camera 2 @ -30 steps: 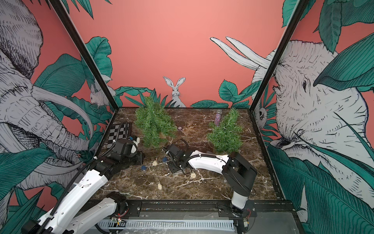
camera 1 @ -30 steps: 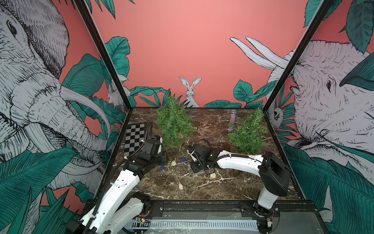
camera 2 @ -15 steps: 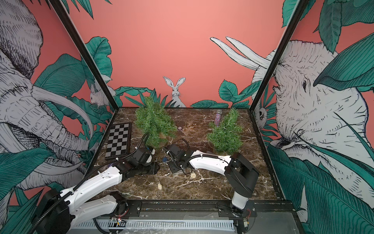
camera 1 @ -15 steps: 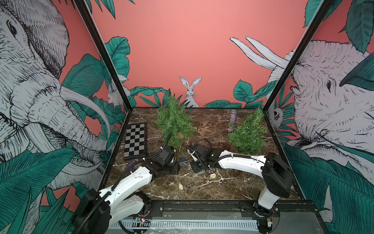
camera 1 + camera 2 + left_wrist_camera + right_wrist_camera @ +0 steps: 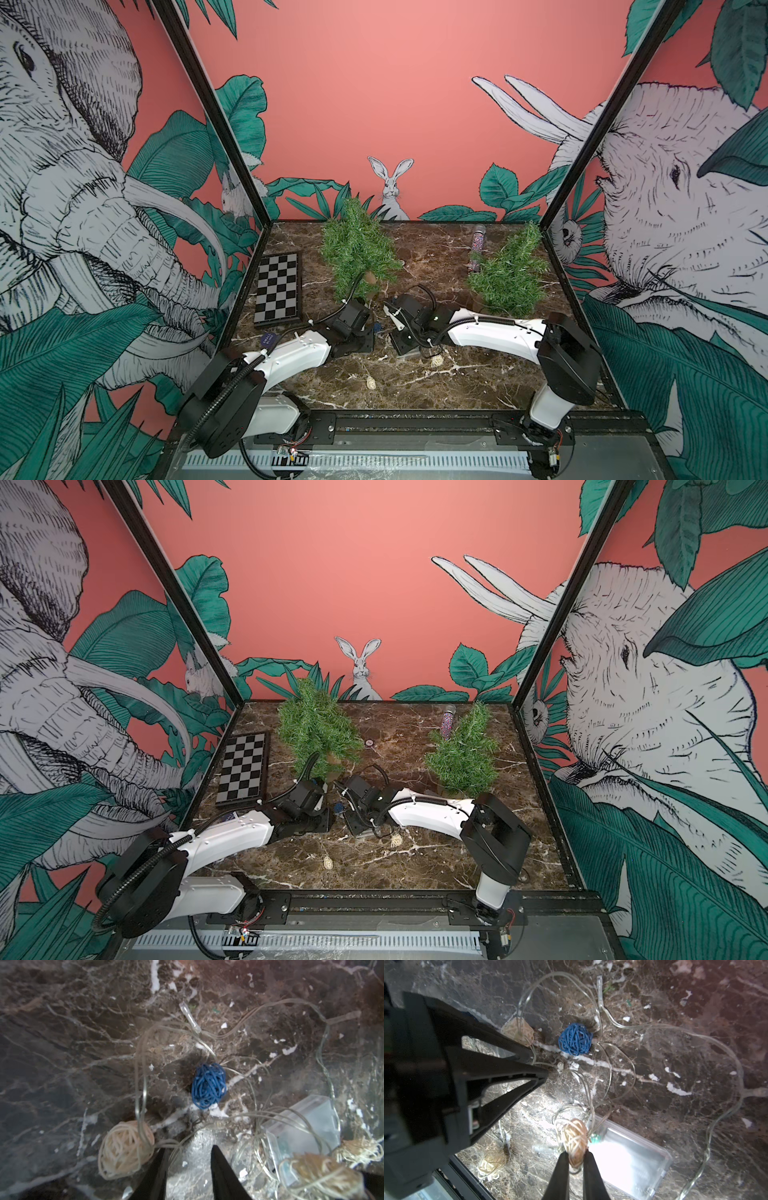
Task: Wrap string light around the christmas tree
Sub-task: Wrap the light string around the Christmas tree.
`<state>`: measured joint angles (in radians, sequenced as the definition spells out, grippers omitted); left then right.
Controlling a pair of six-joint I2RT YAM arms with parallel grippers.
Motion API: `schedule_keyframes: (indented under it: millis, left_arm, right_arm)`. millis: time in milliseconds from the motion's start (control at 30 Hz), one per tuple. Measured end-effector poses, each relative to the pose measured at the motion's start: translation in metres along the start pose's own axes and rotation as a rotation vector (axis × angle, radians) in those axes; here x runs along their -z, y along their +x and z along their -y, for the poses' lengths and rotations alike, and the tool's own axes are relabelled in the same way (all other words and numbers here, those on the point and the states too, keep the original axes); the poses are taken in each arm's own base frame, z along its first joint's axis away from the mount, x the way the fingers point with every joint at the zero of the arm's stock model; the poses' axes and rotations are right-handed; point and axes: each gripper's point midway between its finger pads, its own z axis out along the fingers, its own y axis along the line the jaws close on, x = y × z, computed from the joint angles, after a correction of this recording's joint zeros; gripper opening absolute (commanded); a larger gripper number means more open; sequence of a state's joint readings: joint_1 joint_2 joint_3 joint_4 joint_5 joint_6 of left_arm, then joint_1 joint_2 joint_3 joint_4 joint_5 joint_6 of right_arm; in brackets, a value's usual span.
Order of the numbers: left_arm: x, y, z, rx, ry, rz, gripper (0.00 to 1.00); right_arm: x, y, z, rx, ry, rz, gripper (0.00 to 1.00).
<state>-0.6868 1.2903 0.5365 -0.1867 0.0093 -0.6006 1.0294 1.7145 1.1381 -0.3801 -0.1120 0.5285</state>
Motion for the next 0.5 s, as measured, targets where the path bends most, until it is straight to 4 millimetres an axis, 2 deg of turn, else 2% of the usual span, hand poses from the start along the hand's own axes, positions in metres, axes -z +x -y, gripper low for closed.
schedule_keyframes:
  millis: [300,433,500]
  left_arm:
    - [-0.014,-0.008,-0.007,-0.006,-0.05,0.025,0.21]
    - [-0.015,-0.01,-0.008,-0.012,-0.057,0.037,0.07]
    - [-0.013,-0.011,-0.009,-0.018,-0.064,0.044,0.03]
  right_arm:
    - [-0.003,-0.002,-0.002,-0.01,-0.012,0.004,0.12]
    - [-0.004,0.001,-0.001,-0.01,-0.009,0.001,0.12]
    - [-0.005,0.005,0.002,-0.01,-0.004,-0.007,0.12]
